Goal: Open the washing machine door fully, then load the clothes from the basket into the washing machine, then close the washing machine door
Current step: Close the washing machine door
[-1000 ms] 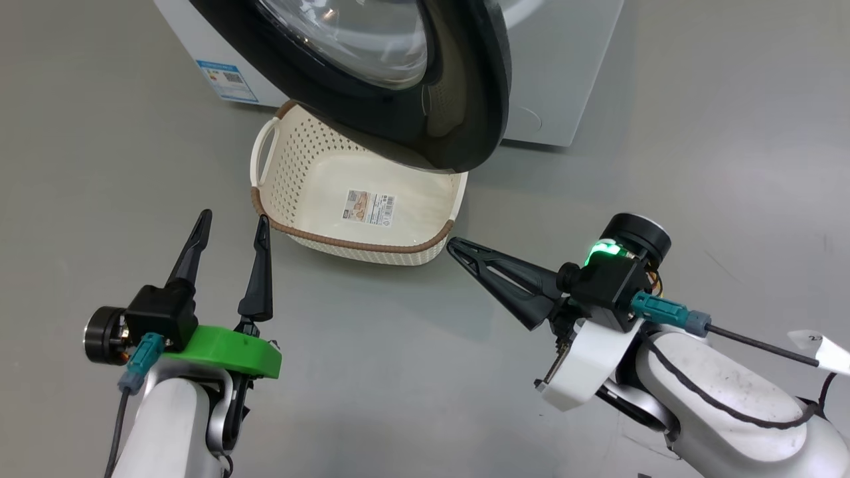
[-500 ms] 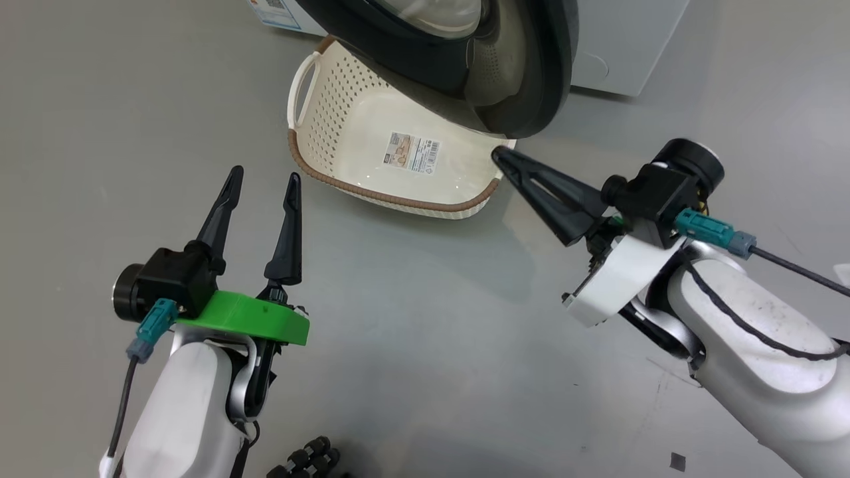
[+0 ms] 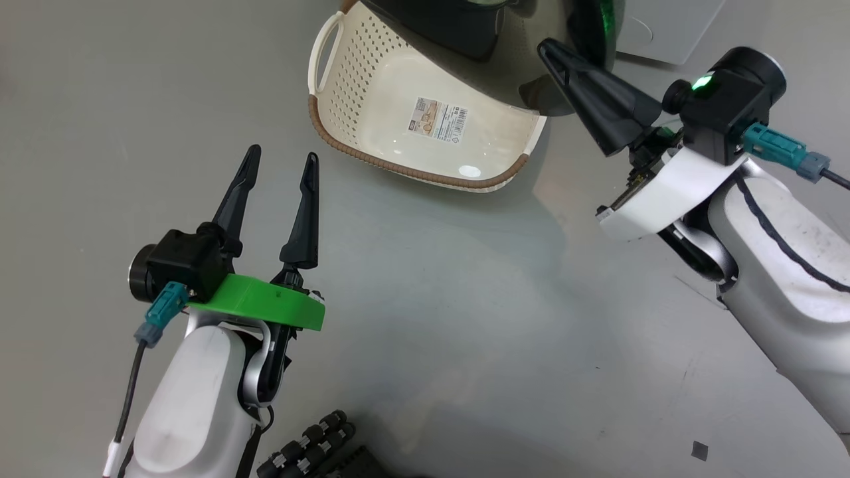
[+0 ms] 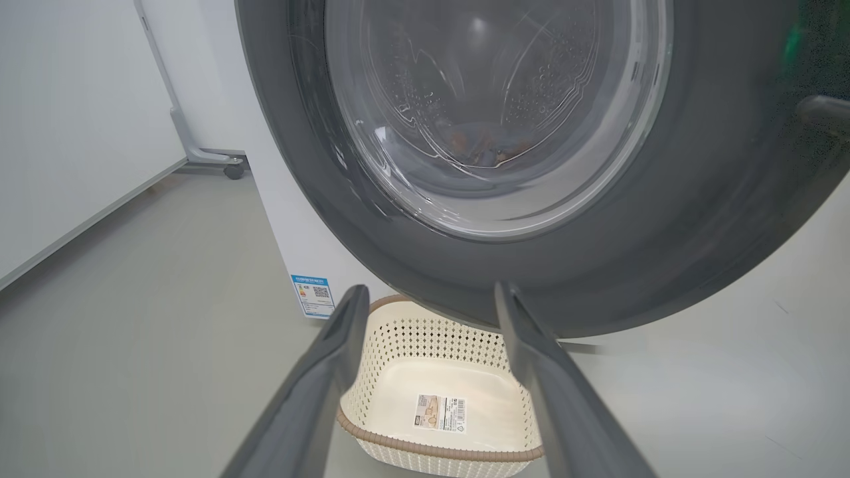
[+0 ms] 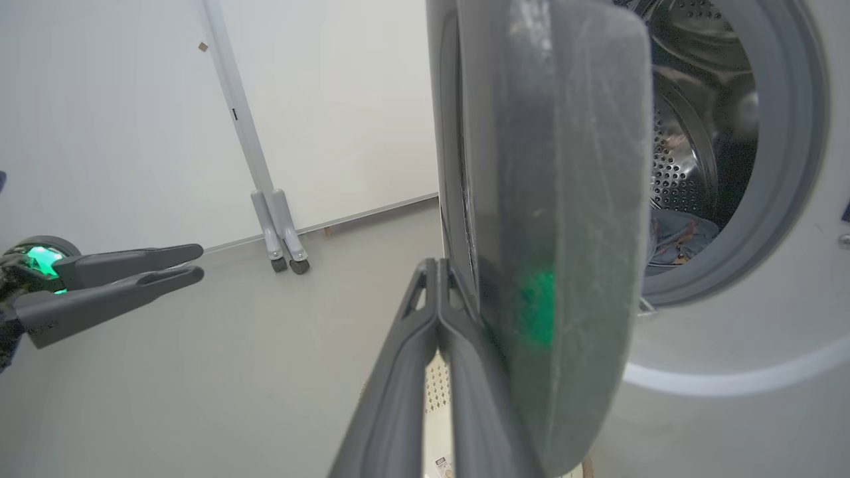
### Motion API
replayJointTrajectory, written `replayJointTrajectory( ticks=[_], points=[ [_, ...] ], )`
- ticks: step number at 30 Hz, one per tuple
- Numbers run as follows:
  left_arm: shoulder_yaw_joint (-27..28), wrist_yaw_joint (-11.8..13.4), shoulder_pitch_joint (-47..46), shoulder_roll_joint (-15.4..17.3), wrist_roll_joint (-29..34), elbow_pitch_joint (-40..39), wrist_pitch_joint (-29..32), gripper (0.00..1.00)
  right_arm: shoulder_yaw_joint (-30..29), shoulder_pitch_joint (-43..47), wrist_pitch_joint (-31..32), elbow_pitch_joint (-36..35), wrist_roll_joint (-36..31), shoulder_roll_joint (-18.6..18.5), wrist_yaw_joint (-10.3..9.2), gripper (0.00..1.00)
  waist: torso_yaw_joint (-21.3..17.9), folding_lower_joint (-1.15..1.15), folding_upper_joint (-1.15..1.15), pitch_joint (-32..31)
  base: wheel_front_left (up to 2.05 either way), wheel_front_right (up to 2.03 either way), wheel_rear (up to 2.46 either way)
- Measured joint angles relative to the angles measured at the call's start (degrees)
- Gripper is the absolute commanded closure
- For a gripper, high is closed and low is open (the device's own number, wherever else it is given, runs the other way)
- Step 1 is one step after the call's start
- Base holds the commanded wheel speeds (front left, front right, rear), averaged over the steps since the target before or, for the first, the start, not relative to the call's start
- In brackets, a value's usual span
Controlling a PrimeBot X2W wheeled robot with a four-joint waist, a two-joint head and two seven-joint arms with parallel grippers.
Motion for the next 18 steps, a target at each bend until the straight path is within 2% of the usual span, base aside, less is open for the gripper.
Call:
replayJointTrajectory(
  ticks=[5, 13, 18],
  points=[
    [-0.4, 0.3, -0.3, 0.0, 0.0, 0.1, 0.0, 0.0, -3.1, -2.5, -0.7, 2.1, 0.0, 0.1, -0.19, 1.0, 0.2, 0.0, 0.0, 1.2, 0.0, 0.0, 0.0],
    [-1.9, 0.8, -1.9, -0.3, -0.4, -0.4, 0.0, 0.0, -7.7, -7.0, -1.7, 4.8, 0.1, -0.4, -2.58, 1.0, 0.8, 0.0, 0.0, 3.1, 0.0, 0.0, 0.0],
    [-2.5, 1.3, -2.1, -0.3, -0.9, -0.8, 0.0, 0.0, -9.5, -9.6, -2.2, 6.4, 0.1, -0.5, -3.21, 1.0, 1.1, 0.0, 0.0, 4.4, 0.0, 0.0, 0.0]
  ],
)
